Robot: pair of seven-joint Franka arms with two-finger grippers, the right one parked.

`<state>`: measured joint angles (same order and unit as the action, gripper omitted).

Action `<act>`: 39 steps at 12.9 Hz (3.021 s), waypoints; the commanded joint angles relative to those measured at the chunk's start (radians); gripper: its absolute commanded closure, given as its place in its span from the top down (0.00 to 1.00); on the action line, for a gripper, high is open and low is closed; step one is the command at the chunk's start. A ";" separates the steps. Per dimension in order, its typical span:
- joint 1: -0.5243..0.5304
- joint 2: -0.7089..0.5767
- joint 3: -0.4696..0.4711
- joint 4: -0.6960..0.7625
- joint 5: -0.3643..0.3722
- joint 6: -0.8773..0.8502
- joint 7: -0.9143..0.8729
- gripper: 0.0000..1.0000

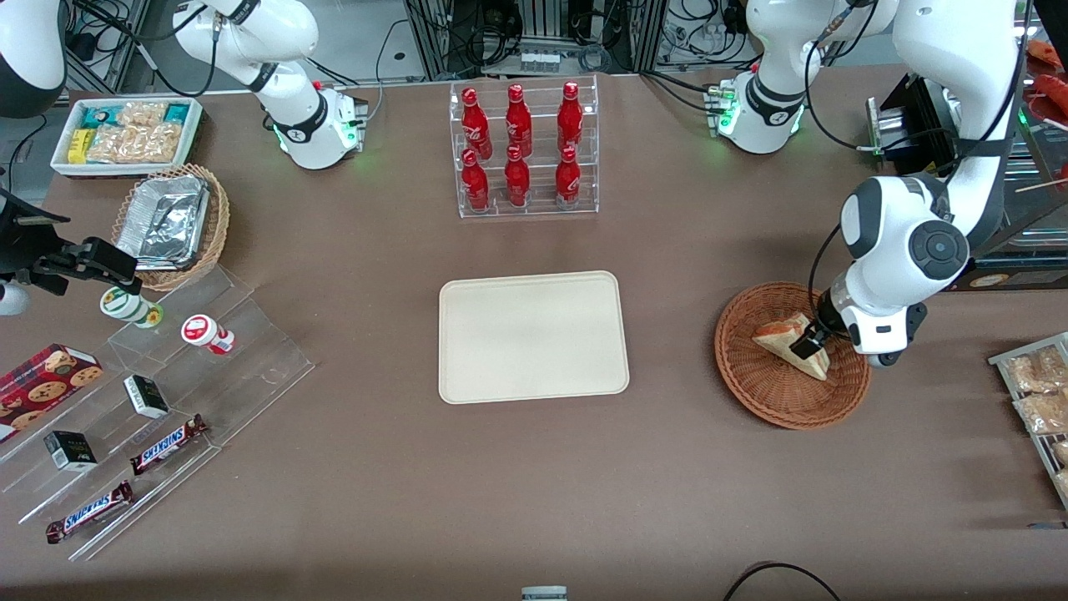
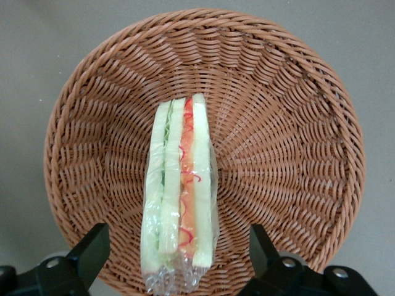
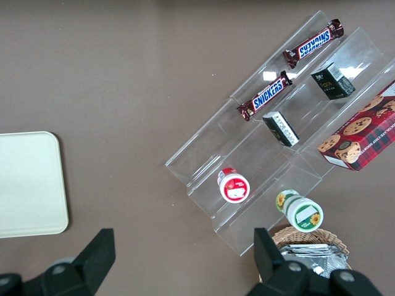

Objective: Place sandwich from basket to tray
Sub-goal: 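Lower the left gripper and close it on the sandwich's wrapped edge, then lift the sandwich out of the basket with the left gripper, then carry the sandwich over the cream tray and lower it onto it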

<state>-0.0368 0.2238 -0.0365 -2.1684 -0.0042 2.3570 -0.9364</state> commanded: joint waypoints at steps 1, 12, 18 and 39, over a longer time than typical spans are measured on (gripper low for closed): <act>-0.002 0.029 0.000 -0.002 -0.002 0.030 -0.030 1.00; -0.005 0.052 0.000 -0.004 0.003 0.013 -0.134 0.00; -0.098 0.031 -0.005 0.148 0.020 -0.202 -0.024 0.00; -0.669 0.574 -0.008 0.921 0.007 -0.510 0.038 0.00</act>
<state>-0.6830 0.7266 -0.0559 -1.3693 0.0036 1.9019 -0.8661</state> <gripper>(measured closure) 0.855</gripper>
